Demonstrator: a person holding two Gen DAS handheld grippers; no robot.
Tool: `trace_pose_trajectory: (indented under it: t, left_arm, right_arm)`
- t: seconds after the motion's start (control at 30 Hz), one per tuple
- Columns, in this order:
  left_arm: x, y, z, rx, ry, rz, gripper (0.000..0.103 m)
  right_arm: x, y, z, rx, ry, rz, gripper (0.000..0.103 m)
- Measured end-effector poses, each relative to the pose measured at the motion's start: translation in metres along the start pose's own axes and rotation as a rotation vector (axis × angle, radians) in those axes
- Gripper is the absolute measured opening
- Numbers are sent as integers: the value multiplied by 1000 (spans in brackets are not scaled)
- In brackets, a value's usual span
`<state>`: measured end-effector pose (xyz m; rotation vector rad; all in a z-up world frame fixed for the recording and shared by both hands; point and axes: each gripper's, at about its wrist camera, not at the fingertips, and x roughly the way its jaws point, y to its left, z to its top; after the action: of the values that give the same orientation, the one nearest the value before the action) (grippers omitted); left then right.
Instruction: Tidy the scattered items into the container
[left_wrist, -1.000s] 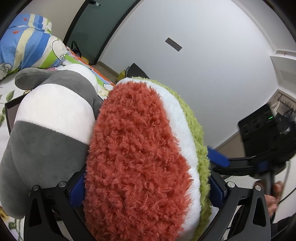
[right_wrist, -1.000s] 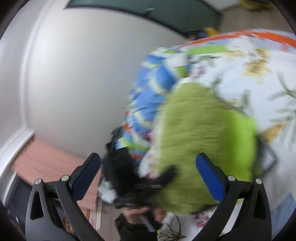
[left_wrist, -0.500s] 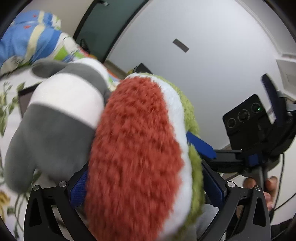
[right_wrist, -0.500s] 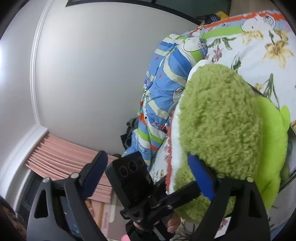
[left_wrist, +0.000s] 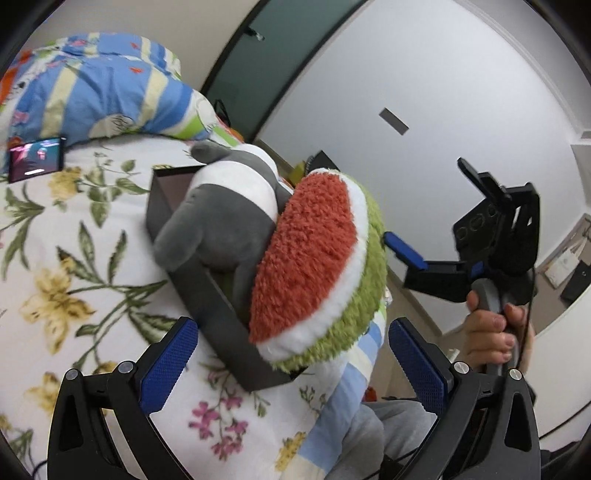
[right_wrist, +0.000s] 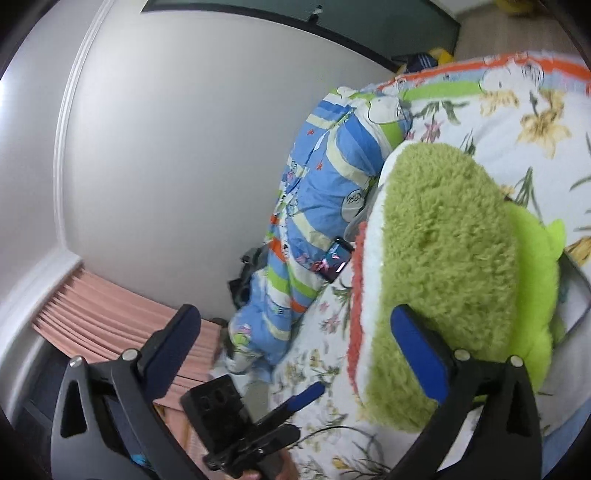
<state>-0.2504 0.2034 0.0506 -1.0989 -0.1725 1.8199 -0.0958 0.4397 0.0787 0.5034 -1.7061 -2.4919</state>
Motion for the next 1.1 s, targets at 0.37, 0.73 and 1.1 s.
trace_pose_trajectory:
  t: [0.37, 0.73, 1.1]
  left_arm:
    - [-19, -40, -35, 94, -50, 146, 103]
    - [-26, -95, -76, 267, -64, 384, 103]
    - [-28, -131, -120, 313, 1, 474, 103]
  right_arm:
    - [-34, 35, -41, -123, 47, -192, 103]
    - [-99, 47, -112, -282, 4, -455, 103]
    - [-135, 49, -171, -337, -2, -624, 103]
